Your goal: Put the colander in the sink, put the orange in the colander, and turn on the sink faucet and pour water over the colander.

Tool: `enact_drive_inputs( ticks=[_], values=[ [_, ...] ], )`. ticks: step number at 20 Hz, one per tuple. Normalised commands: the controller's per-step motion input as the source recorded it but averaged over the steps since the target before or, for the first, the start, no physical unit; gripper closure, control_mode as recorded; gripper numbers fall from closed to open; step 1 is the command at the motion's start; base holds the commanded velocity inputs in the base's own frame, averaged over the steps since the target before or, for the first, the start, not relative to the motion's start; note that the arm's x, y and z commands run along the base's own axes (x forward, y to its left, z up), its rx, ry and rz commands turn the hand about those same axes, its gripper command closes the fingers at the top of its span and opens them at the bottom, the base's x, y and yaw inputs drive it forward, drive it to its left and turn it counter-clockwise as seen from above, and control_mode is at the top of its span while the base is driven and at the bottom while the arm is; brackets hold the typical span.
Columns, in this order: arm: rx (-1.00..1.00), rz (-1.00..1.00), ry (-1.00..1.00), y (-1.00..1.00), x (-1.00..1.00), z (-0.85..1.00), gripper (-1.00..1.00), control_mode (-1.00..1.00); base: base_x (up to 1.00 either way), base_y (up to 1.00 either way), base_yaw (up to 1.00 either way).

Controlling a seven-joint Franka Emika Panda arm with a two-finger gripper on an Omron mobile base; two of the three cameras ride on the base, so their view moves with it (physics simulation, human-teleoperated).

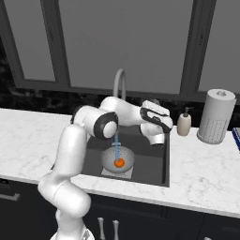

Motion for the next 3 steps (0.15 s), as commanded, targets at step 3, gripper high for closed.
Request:
enact_drive_inputs(
  ticks=[3],
  values=[
    [0.31,-0.04,-0.19,-0.43,-0.98,1.0,1.0,-1.0,0.0,0.0,0.0]
  ],
)
